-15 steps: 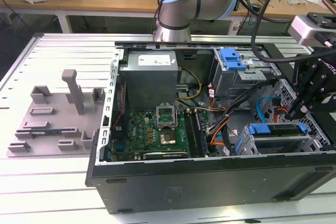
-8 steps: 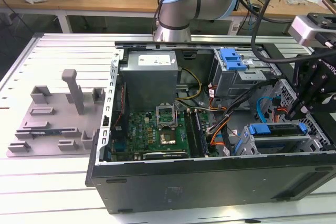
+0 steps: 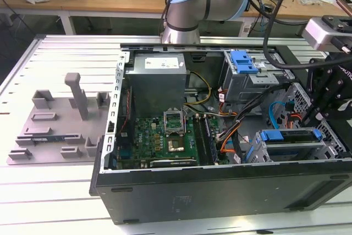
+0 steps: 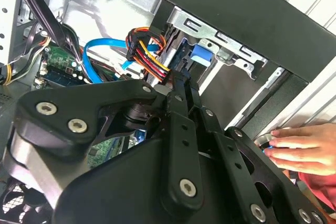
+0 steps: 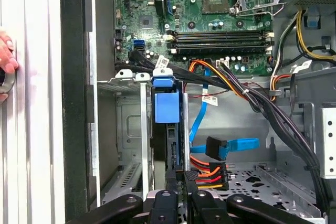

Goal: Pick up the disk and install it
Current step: 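Insert the first disk wire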

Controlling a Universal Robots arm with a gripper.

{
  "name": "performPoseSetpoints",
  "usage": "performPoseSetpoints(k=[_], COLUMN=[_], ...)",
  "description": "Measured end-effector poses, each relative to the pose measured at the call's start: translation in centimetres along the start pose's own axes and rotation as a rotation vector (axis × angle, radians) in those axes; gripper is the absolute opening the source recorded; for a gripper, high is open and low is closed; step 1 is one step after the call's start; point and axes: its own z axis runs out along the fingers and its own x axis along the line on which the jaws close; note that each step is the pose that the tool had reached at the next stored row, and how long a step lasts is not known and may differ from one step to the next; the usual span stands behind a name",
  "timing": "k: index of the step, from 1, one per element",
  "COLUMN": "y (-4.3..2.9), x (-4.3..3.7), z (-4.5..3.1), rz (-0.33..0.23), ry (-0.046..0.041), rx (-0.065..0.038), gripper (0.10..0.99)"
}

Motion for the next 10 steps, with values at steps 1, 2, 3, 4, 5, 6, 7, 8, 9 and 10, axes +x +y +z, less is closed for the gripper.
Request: performPoseSetpoints(k=[1,2,3,4,5,6,7,8,9,10], y=[0.01,0.02,0.06,0.06,0.06,0.06,0.06,0.06,0.06,0.06], x=[0.02,0.02,0.03,0.03,0.03,0.03,0.03,0.03,0.03,0.03], z=[0.00,0.01,0.01,0.01,0.01,0.02,0.02,0.02,0.02,0.02], rz=[-0.001,-0.002,-0.003,-0.003,-0.003,-0.003,-0.003,-0.003,-0.003,-0.003], ry=[0.0001,0.0000,0.0003,0.0003,0.0003,0.0001,0.0002,0.0002,0.0002,0.0002], rx=[0.000,0.000,0.000,0.000,0.000,0.000,0.000,0.000,0.000,0.000], gripper=[0.165,0.165,0.165,0.165,0.165,0.165,0.165,0.165,0.165,0.165])
